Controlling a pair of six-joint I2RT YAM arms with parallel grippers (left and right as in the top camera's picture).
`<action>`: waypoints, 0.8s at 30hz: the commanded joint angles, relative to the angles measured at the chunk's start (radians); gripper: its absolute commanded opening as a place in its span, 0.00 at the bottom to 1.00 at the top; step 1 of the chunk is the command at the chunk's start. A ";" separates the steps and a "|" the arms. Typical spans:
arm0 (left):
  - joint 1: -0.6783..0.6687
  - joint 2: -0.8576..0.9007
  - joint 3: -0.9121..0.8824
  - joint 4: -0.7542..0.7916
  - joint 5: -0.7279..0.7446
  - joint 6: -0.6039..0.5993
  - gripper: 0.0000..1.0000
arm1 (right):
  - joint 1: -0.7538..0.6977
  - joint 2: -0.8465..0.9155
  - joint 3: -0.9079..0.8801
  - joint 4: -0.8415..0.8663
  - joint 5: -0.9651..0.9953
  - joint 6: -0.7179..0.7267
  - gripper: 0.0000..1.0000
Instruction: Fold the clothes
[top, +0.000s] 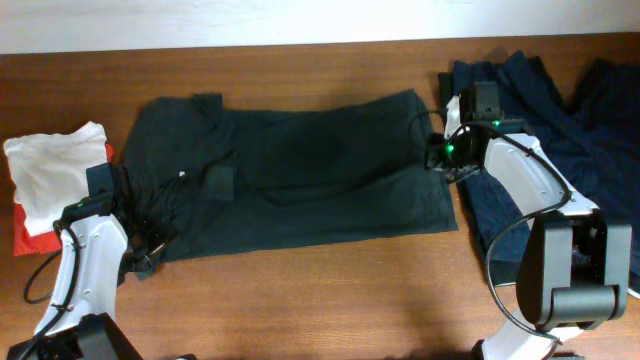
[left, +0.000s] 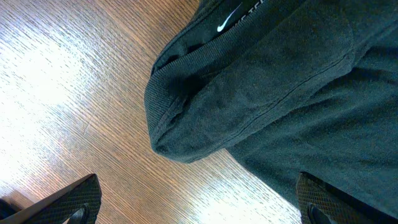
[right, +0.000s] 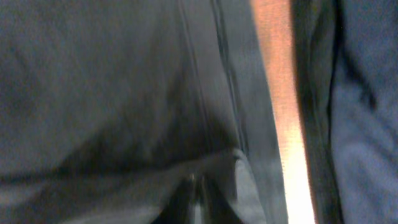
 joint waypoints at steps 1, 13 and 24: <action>0.006 -0.017 -0.001 0.004 0.008 0.017 0.99 | 0.004 0.005 0.019 0.039 0.006 0.006 0.49; -0.085 -0.014 0.052 0.185 0.068 0.142 0.94 | 0.001 0.008 -0.024 -0.238 0.158 -0.002 0.25; -0.120 0.101 0.051 0.225 0.087 0.152 0.94 | 0.004 0.008 -0.124 -0.208 0.150 -0.002 0.24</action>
